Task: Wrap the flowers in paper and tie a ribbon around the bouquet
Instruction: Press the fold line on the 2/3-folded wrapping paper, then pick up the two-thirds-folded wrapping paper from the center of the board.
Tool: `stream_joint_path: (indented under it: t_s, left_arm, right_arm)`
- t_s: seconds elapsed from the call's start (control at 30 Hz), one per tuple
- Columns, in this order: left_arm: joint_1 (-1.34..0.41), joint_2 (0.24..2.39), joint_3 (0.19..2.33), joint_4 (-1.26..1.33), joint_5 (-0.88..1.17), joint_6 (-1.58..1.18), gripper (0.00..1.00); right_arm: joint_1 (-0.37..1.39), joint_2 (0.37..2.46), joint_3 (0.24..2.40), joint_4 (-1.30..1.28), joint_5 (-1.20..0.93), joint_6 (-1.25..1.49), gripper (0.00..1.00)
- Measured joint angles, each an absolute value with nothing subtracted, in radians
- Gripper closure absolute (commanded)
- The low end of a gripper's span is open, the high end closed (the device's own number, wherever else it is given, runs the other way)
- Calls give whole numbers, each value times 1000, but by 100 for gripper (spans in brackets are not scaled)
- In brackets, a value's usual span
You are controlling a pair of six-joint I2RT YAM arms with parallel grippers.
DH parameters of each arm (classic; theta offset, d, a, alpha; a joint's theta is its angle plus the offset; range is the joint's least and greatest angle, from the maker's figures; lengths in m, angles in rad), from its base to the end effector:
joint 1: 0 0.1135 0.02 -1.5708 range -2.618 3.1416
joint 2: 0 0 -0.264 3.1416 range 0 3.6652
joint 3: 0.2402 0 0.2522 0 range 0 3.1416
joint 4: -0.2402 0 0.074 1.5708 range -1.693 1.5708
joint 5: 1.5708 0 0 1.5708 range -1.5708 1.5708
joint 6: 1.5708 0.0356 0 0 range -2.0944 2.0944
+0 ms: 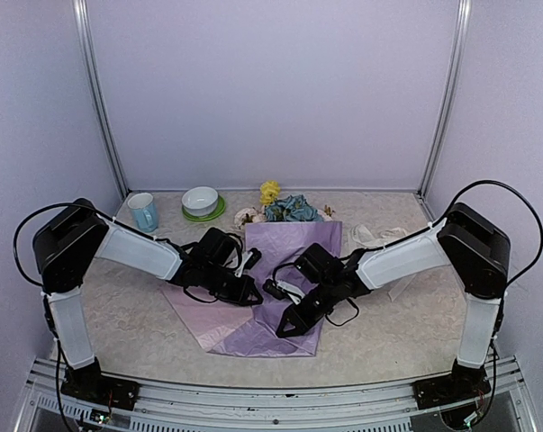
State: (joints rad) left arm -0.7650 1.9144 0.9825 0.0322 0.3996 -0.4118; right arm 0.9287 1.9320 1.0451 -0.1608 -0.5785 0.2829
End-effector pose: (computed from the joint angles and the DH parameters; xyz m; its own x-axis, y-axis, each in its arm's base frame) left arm 0.2570 -0.2659 0.1176 -0.8429 0.2981 -0.4479 0.5185 0.6725 -0.5281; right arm 0.2039 0.3051 0.1186 -0.7310 -0.5873 -0.3475 -0.6561 0.4651 0.5943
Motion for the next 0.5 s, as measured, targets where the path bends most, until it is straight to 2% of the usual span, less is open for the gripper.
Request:
stream_joint_path:
  t_s: [0.1,0.2,0.33,0.5]
  left_arm:
    - [-765,1897,981,18,377,-418,60]
    - [-765,1858,974,4,336,-439,45]
    - [-764,1732,930,-12,232,-492,33]
    - [-732,1414,797,-44,87,-660,19]
  right_arm:
    - [938,1932,1047,-162,-561,283,99]
    - [940,1931,1045,-160,-556,288,99]
    - [941,1925,1032,-140,-553,298,99]
    - [941,1924,1027,-131,-553,303,99]
